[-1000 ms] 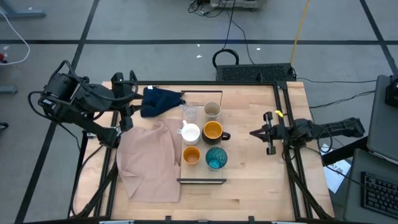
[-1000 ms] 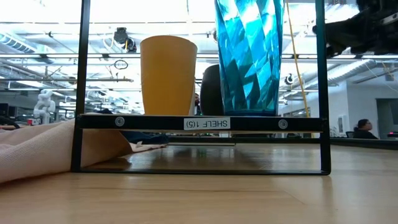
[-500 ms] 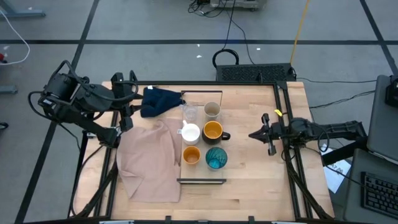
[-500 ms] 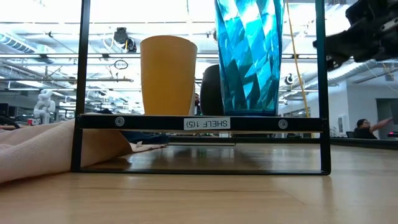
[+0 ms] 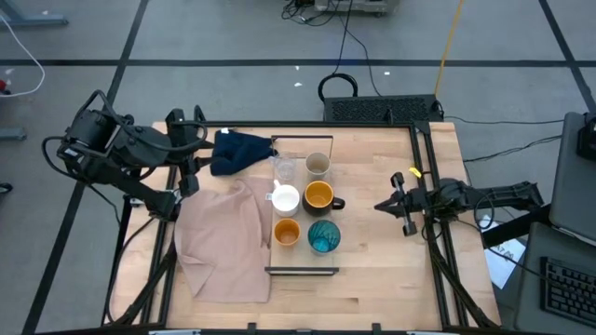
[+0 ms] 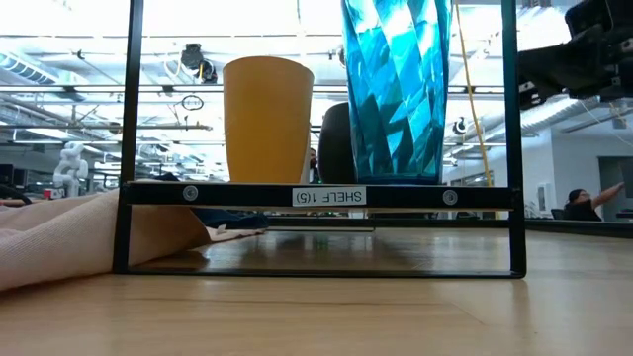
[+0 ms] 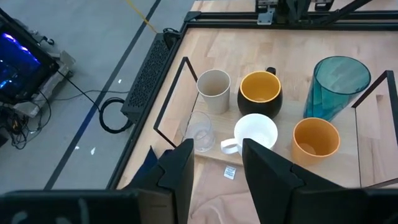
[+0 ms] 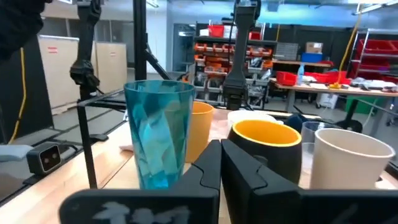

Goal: Stack small to large cups/mugs on shelf
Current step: Return to Home Position

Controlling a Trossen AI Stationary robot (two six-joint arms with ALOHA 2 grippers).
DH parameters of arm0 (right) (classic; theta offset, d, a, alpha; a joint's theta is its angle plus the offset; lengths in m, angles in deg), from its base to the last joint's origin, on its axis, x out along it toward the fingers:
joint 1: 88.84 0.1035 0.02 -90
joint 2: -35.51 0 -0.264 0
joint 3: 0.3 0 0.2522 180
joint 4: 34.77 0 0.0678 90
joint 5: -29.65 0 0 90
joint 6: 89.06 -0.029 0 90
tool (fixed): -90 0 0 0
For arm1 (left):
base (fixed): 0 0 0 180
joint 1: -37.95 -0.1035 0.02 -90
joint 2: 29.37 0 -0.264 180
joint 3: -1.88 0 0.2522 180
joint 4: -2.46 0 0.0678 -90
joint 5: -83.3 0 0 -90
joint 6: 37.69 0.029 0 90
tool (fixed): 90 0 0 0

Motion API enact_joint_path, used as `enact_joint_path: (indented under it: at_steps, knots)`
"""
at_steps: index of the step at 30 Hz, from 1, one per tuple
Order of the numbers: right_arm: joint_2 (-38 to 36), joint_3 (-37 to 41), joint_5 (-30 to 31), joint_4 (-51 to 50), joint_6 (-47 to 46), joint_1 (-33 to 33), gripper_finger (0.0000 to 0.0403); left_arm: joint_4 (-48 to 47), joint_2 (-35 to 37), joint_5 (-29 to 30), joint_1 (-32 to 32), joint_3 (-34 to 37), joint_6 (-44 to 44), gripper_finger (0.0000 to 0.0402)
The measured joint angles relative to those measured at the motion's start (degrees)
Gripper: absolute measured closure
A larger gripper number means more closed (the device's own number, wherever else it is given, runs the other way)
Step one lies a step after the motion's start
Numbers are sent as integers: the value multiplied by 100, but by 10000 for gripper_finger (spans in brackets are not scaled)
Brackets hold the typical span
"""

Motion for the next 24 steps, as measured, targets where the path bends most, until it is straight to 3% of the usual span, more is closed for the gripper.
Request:
enact_joint_path:
  at_steps: [10,18,24]
  knots:
    - [-104,322,74,614,-24,-2,403,-61,-2,-29,2,1,-63,263]
    - [-73,330,202,139,-338,-2,403,-63,-2,-31,4,2,-66,263]
    - [-75,338,868,-369,-450,-2,403,-63,-2,-29,4,2,-59,263]
